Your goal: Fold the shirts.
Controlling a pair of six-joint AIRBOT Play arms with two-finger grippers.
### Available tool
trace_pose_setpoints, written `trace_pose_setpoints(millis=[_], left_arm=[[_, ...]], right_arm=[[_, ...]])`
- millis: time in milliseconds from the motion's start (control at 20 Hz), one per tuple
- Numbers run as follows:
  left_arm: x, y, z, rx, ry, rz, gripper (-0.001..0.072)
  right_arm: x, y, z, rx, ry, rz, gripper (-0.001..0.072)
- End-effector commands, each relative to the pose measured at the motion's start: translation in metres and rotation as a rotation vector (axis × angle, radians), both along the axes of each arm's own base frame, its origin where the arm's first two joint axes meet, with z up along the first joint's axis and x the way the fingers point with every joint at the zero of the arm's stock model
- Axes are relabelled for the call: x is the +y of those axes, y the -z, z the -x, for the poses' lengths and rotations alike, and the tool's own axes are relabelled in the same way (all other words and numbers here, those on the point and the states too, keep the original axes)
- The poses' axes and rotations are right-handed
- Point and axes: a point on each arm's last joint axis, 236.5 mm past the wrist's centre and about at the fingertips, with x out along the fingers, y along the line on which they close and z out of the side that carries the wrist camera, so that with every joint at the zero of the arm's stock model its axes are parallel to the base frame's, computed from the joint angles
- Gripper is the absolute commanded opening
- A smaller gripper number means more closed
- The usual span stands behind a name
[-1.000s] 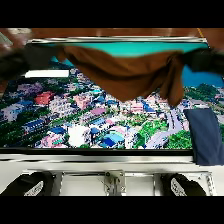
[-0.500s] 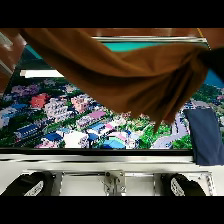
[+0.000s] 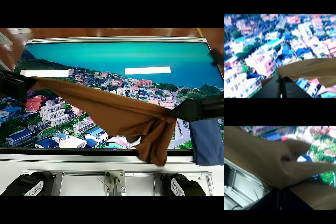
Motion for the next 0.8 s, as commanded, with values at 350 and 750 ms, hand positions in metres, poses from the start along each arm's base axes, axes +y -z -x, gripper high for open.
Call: trace_pose_setpoints(millis=[350, 750], left_arm=[[-0.039, 0.150, -0.029, 0.240, -0.085, 0.233, 0.0037], [-0.037, 0.204, -0.021, 0.372, -0.105, 0.197, 0.0038]], right_arm=[[0.084, 0.181, -0.152, -0.143, 0.191, 0.024, 0.0063], [0.035, 0.185, -0.118, 0.054, 0.067, 0.100, 0.0594]])
